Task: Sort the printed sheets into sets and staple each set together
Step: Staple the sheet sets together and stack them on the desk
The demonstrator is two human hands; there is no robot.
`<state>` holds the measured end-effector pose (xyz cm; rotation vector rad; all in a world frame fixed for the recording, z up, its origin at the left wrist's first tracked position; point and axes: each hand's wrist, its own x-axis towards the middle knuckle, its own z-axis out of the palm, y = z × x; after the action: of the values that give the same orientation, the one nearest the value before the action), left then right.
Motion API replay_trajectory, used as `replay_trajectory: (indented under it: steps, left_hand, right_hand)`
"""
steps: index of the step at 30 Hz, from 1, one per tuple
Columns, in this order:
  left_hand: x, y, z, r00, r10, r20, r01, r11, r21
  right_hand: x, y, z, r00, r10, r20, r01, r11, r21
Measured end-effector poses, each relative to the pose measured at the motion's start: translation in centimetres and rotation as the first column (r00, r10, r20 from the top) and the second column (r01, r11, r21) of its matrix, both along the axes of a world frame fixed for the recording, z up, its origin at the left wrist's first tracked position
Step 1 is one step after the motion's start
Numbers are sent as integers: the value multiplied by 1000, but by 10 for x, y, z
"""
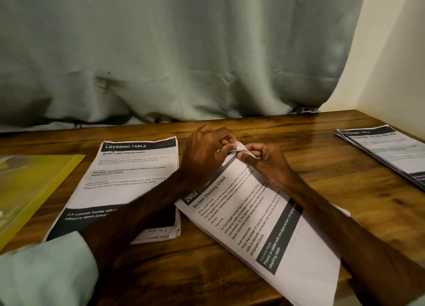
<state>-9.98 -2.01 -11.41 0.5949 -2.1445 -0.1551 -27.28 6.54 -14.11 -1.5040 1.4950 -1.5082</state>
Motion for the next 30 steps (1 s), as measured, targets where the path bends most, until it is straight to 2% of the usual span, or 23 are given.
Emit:
replay_trajectory:
  steps: [4, 10, 13, 15, 19, 30]
  left_hand:
    - [1, 3, 2, 999, 24, -23, -26, 995, -100]
    - [0, -5, -3, 998, 35, 47, -26, 984, -174]
    - [1, -5, 0, 995, -20, 103, 41, 977, -211]
    - [4, -2, 5, 989, -70, 131, 95, 977, -193]
    - [8, -2, 13, 982, -118, 145, 126, 991, -49]
    - [6, -6, 18, 980, -167, 109, 174, 983, -58]
  right_hand:
    - [-1, -1, -1, 1000, 0, 0, 0, 1000, 6]
    - [-4, -1, -2, 1000, -5, -8, 5, 1000, 5]
    - [-4, -1, 0, 1000, -6, 8, 6, 1000, 0]
    - [-4, -1, 0, 1000, -9, 20, 9, 1000, -4]
    - [-5, 0, 0, 1000, -3, 13, 3, 1000, -15]
    - [-9, -3, -1, 998, -54, -22, 53, 998, -16]
